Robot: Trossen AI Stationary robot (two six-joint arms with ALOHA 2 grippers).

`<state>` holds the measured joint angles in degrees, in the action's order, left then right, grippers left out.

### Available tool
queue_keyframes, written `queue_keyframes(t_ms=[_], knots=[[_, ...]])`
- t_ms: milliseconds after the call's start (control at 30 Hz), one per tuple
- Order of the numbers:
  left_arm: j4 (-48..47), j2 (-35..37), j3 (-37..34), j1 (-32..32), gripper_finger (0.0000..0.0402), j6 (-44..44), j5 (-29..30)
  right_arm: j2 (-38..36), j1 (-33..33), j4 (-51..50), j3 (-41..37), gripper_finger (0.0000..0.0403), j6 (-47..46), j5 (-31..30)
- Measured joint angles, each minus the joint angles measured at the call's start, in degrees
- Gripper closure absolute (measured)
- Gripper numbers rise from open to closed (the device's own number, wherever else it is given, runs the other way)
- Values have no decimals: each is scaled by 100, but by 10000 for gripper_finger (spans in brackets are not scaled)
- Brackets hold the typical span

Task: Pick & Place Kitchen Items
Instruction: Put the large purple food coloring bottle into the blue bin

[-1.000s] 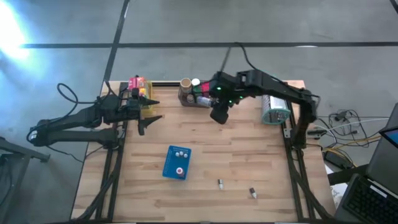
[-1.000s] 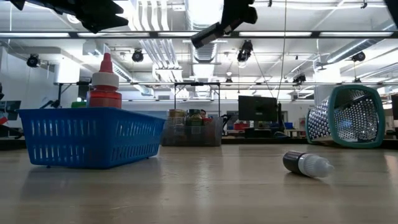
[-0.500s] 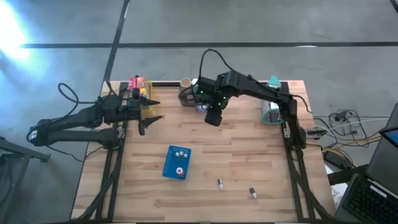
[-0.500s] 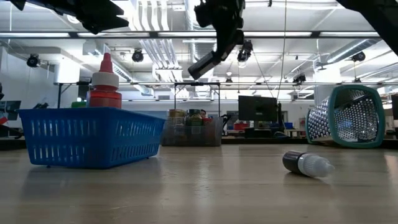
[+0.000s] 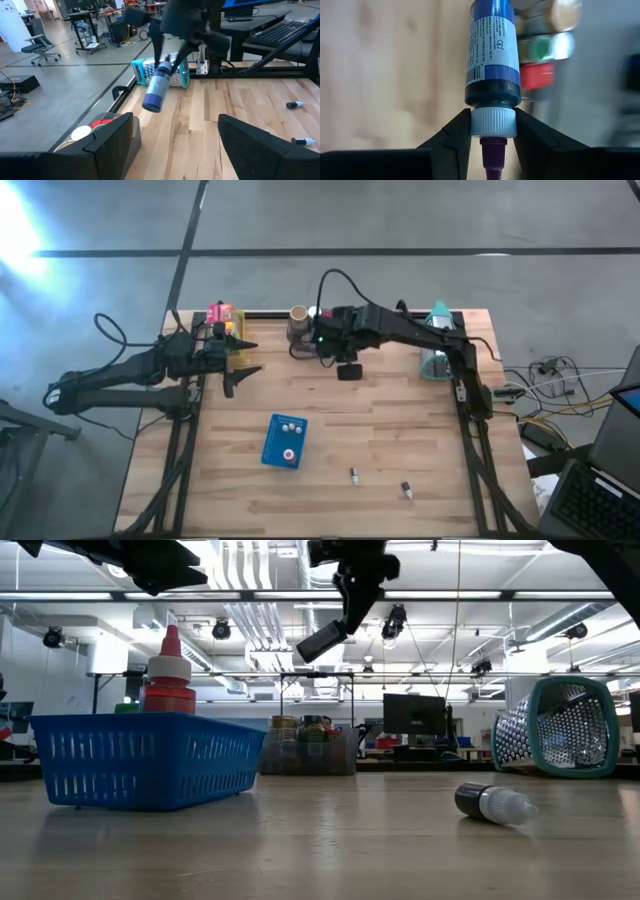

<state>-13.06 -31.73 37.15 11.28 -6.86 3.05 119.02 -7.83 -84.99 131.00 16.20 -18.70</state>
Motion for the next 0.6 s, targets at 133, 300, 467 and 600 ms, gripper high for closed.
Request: queue_keyframes(t_ms=[133, 300, 467, 600], knots=[[0, 0, 0, 1, 106, -1, 0, 58, 286, 118, -2, 290, 1094, -1341], [2, 0, 0, 1, 106, 0, 0, 127, 623, 674, -19, 270, 2405, -2536], [3, 0, 0, 1, 106, -1, 0, 323, 972, 1202, -54, 286, 3696, -3236], [4, -2, 0, 1, 106, 0, 0, 580, 1175, 1237, -65, 290, 4325, -3573]])
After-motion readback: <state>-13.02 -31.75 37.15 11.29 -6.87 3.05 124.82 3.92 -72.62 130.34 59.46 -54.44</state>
